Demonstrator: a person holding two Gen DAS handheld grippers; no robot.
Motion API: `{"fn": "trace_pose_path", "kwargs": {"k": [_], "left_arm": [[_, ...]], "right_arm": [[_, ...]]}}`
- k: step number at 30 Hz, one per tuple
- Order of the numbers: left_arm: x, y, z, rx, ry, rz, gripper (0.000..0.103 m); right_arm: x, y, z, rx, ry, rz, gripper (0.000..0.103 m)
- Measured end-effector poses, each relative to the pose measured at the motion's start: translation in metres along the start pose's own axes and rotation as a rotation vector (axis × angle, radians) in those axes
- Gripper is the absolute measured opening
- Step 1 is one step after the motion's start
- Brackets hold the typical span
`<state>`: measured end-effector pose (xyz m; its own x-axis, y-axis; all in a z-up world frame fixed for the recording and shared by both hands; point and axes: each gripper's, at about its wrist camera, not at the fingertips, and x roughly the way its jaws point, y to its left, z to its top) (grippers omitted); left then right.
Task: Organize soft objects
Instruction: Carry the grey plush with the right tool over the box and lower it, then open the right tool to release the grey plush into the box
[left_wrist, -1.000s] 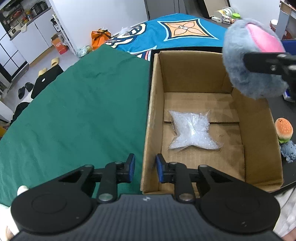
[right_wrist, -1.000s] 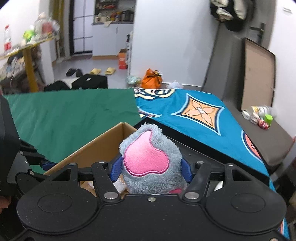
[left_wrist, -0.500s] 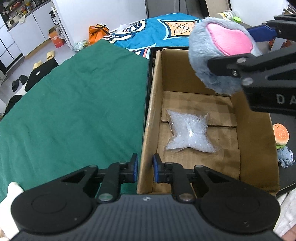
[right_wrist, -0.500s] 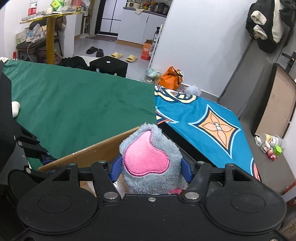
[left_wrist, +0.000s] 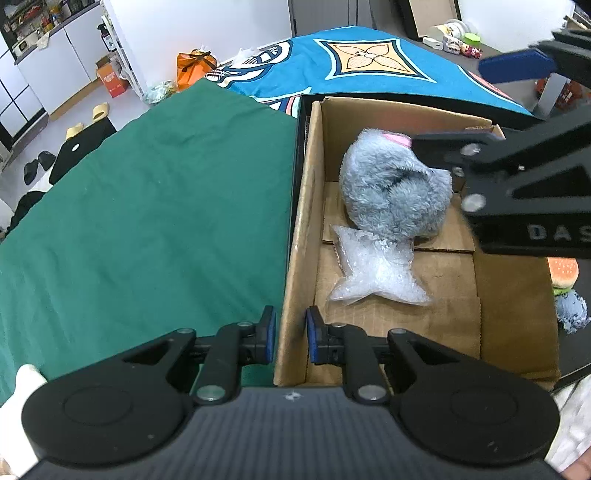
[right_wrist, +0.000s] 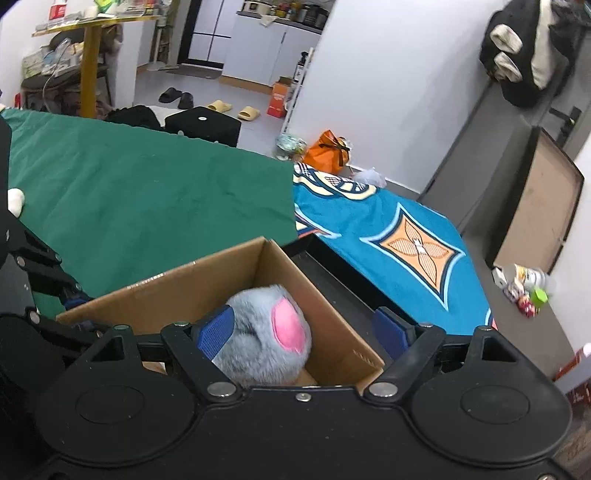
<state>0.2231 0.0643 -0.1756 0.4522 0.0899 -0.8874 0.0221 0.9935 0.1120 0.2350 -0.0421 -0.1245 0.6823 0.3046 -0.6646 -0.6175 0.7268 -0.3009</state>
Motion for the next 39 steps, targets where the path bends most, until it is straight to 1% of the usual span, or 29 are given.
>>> {"fn": "trace_pose_path", "kwargs": {"k": [8,12,15,17,20,23,26,28,30,35,37,39], "left_arm": [[-0.003,-0.004,0.000,0.016,-0.006,0.022,0.019],[-0.007,-0.008,-0.001,0.031,-0.024,0.040,0.019],[-0.010,-0.010,-0.002,0.041,-0.037,0.056,0.020],[-0.012,-0.010,-0.001,0.044,-0.043,0.060,0.020],[-0.012,-0.010,-0.001,0.045,-0.049,0.072,0.024],[-0.012,-0.010,0.000,0.046,-0.047,0.076,0.031],[-0.014,-0.011,0.000,0.051,-0.054,0.080,0.041],[-0.016,-0.012,0.000,0.053,-0.065,0.088,0.050],[-0.017,-0.013,0.000,0.056,-0.070,0.102,0.054],[-0.020,-0.018,0.000,0.074,-0.085,0.123,0.063],[-0.023,-0.020,0.000,0.080,-0.099,0.130,0.069],[-0.026,-0.022,0.000,0.080,-0.115,0.137,0.074]], "right_arm": [[-0.013,-0.012,-0.013,0.054,-0.004,0.006,0.082],[-0.018,-0.016,-0.018,0.081,-0.004,0.012,0.082],[-0.023,-0.024,-0.022,0.120,-0.006,0.026,0.085],[-0.027,-0.030,-0.025,0.149,-0.013,0.031,0.091],[-0.035,-0.041,-0.030,0.191,-0.022,0.037,0.093],[-0.041,-0.050,-0.037,0.216,-0.028,0.039,0.093],[-0.046,-0.059,-0.047,0.245,-0.032,0.033,0.096],[-0.048,-0.064,-0.054,0.275,-0.022,0.035,0.097],[-0.049,-0.069,-0.063,0.303,-0.013,0.043,0.097],[-0.054,-0.078,-0.080,0.323,-0.010,0.036,0.097],[-0.056,-0.082,-0.086,0.333,-0.011,0.035,0.098],[-0.059,-0.084,-0.092,0.335,-0.014,0.015,0.098]]}}
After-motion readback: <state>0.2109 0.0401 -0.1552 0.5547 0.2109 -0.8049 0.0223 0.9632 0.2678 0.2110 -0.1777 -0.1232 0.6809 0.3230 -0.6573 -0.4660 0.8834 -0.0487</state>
